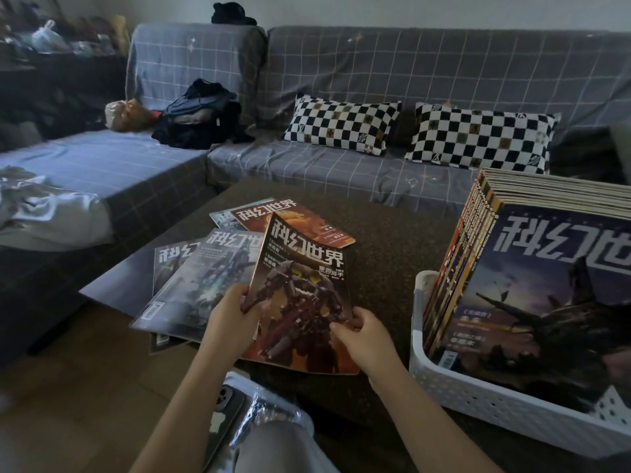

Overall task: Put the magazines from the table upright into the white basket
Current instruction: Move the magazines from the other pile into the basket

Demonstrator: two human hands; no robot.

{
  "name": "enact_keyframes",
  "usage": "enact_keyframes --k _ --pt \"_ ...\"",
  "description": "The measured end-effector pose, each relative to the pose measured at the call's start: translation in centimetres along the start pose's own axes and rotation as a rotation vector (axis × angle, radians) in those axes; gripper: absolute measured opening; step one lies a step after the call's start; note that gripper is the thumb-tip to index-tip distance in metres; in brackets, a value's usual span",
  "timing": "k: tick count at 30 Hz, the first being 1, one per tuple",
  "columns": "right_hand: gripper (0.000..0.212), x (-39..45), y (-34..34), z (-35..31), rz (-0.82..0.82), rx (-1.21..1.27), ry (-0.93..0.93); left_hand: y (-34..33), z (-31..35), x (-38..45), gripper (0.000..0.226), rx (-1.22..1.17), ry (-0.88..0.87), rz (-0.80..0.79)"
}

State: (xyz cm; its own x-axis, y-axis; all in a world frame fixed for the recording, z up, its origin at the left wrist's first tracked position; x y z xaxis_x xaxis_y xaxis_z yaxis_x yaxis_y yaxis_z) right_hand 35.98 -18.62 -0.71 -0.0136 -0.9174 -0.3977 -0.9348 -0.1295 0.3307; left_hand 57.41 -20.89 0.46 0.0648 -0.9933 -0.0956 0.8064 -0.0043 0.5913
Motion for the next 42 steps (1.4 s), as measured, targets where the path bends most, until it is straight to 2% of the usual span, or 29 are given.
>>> enact_keyframes --k 2,4,8,13,20,25,27,32,35,38,42 --pt "0.060 -0.7 0.0 0.0 -0.031 0.069 -0.022 0.4 0.5 -1.6 0.014 -0.055 -0.074 0.066" --pt "0.052 -1.8 0.0 -0.4 -0.074 0.164 0.010 1.3 1.1 -3.5 0.013 -0.125 -0.135 0.110" --pt "0.014 -4.1 0.2 -1.5 -0.041 0.285 0.147 3.5 2.3 -7.0 0.010 -0.271 -0.207 0.143" --pt "0.019 -7.5 1.2 -3.1 -0.046 0.374 0.296 5.2 4.3 -10.2 0.010 -0.385 -0.295 0.170" --pt "0.014 -11.7 5.9 -3.1 0.079 0.453 0.445 3.3 8.2 -11.6 0.010 -0.483 -0.394 0.064" --pt "0.012 -13.9 10.8 -2.1 0.222 0.354 0.577 -0.3 11.9 -12.0 0.016 -0.582 -0.509 -0.033" --pt "0.012 -14.6 12.9 -1.5 0.274 0.335 0.594 -2.2 13.3 -12.2 0.011 -0.629 -0.541 -0.096" --pt "0.018 -15.7 18.0 0.8 0.428 0.361 0.548 -7.2 16.8 -11.5 0.020 -0.691 -0.578 -0.229" --pt "0.016 -15.8 20.5 2.1 0.520 0.357 0.519 -10.0 18.6 -10.4 0.021 -0.629 -0.540 -0.252" --pt "0.021 -15.7 22.5 3.1 0.609 0.326 0.477 -12.4 19.9 -9.1 0.022 -0.406 -0.512 -0.190" --pt "0.020 -14.6 23.6 4.7 0.618 0.241 0.388 -14.5 20.3 -8.2 0.018 -0.231 -0.472 -0.121"
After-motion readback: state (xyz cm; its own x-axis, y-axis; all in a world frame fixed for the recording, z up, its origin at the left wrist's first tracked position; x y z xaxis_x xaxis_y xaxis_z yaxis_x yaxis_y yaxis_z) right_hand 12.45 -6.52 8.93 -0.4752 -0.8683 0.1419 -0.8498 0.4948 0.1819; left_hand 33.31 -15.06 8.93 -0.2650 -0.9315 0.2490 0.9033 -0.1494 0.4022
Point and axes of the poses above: each hand's wrist, its own x-axis towards the middle knuckle, its own y-axis out of the back of the hand, z = x × y, the point moved 2 cm from there along x, towards the middle knuckle, and after that the axes turned 9 degrees about -z, right-handed, at the moved point
